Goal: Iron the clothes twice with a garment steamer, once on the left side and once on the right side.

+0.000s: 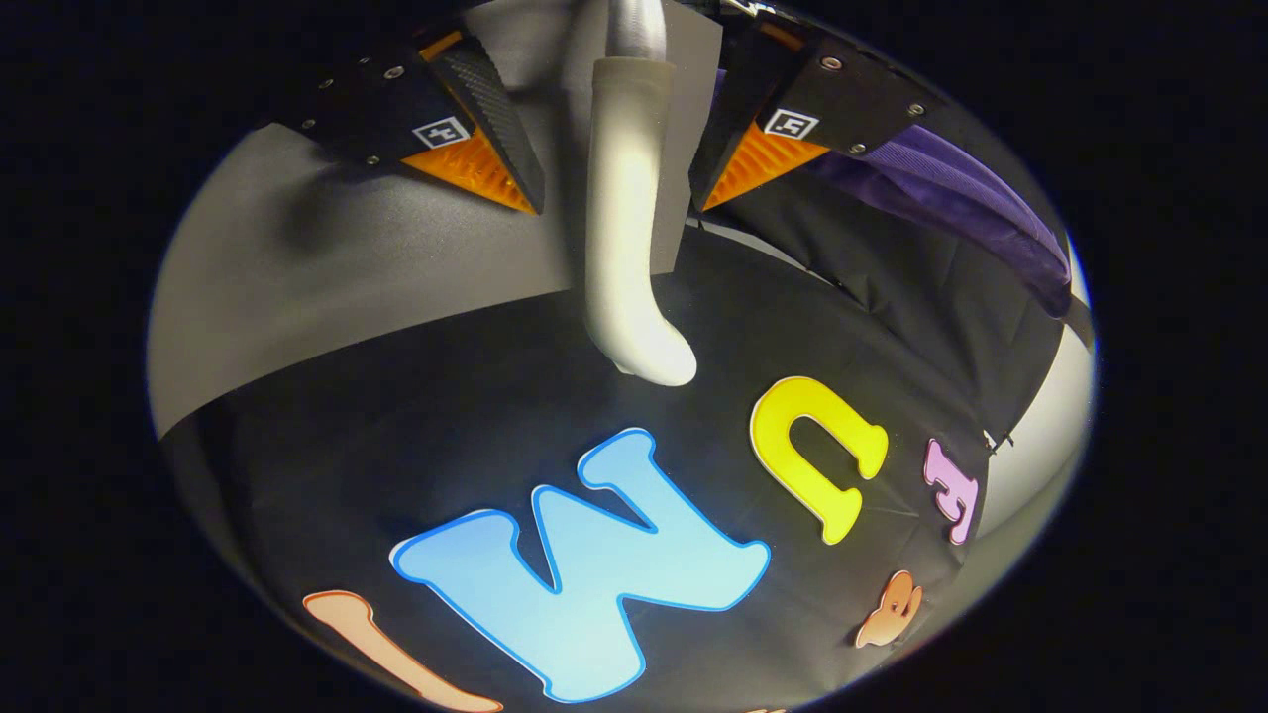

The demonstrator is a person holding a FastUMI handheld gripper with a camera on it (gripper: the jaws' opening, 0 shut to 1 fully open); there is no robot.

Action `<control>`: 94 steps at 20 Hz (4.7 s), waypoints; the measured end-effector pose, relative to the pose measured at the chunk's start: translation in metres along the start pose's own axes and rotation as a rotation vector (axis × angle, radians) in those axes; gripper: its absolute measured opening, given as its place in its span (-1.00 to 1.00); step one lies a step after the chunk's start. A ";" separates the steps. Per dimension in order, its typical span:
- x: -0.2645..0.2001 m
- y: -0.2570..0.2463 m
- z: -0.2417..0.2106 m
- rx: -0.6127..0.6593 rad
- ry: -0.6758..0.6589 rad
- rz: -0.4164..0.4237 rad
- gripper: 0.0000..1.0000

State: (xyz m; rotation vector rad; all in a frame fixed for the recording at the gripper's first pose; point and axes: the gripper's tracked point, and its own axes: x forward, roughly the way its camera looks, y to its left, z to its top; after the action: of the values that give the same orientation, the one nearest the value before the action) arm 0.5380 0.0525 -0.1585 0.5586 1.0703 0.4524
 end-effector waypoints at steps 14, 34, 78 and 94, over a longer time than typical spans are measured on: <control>-0.030 0.034 -0.024 -0.006 -0.084 0.072 -0.31; -0.225 0.187 -0.131 -0.396 -0.789 -0.045 -0.32; -0.079 0.258 -0.293 -0.865 -0.902 -0.407 -0.31; -0.030 0.162 -0.374 -0.781 -0.735 -0.463 -0.31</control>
State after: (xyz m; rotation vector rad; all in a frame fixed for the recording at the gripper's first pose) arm 0.1735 0.2375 -0.1733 -0.2275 0.2371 0.1909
